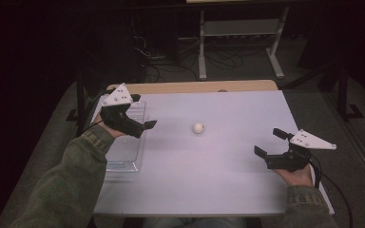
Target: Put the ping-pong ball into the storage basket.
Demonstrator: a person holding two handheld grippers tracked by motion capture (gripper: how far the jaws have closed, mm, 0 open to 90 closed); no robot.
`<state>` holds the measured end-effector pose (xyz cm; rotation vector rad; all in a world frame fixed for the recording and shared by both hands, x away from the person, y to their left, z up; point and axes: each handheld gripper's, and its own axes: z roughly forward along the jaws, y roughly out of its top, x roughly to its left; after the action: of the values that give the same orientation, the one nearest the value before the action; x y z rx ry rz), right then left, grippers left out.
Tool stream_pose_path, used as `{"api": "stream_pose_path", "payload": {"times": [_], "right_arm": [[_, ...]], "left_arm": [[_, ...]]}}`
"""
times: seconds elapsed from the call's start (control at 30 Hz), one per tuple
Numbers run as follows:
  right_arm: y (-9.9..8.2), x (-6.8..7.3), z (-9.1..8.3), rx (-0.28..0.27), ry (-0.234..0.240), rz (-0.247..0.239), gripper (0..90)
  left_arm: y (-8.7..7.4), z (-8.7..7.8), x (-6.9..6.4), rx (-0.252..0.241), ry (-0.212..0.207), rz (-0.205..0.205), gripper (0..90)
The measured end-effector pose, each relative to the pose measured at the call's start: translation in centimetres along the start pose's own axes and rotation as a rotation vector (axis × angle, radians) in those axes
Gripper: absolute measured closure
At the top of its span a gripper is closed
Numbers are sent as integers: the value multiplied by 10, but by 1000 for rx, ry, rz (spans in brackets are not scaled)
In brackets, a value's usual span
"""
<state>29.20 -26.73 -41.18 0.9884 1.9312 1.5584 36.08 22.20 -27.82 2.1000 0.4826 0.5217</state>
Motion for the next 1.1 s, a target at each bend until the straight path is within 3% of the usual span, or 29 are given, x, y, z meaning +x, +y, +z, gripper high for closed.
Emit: {"api": "stream_pose_path", "payload": {"times": [0.47,0.87,1.1], "right_arm": [[0,-1,1,6,4,0,0],[0,-1,1,8,6,4,0],[-1,-1,1,10,6,1,0]], "left_arm": [[-3,15,11,45,-6,-10,0],[5,23,16,74,-20,9,0],[10,31,12,110,-41,43,0]]}}
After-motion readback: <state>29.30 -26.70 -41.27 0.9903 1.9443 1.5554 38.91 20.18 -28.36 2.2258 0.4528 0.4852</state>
